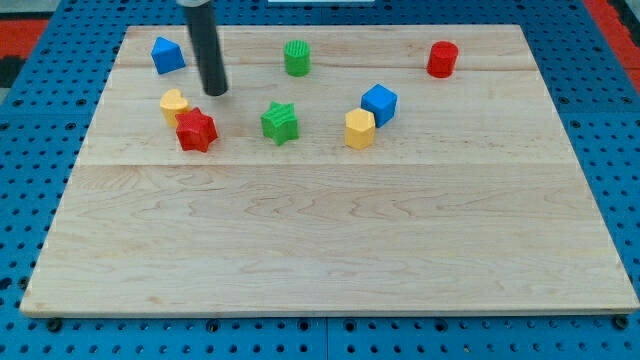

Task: Move the red star diagonally to the yellow hexagon

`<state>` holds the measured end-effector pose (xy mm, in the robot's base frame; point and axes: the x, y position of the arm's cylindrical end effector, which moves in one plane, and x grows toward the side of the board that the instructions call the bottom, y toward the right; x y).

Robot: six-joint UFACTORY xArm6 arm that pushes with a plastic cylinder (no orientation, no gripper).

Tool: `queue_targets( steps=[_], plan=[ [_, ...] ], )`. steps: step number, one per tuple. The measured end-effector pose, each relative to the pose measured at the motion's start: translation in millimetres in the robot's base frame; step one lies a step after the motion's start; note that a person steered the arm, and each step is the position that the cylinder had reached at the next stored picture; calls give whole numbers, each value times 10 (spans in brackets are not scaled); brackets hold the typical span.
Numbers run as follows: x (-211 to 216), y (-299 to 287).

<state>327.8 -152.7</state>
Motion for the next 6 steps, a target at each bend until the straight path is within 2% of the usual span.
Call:
queue_targets(
  steps=[1,2,3,5,6],
  plan=[
    [199,-352],
    [736,-131],
    [904,293],
    [1001,407],
    [1381,858]
  ],
)
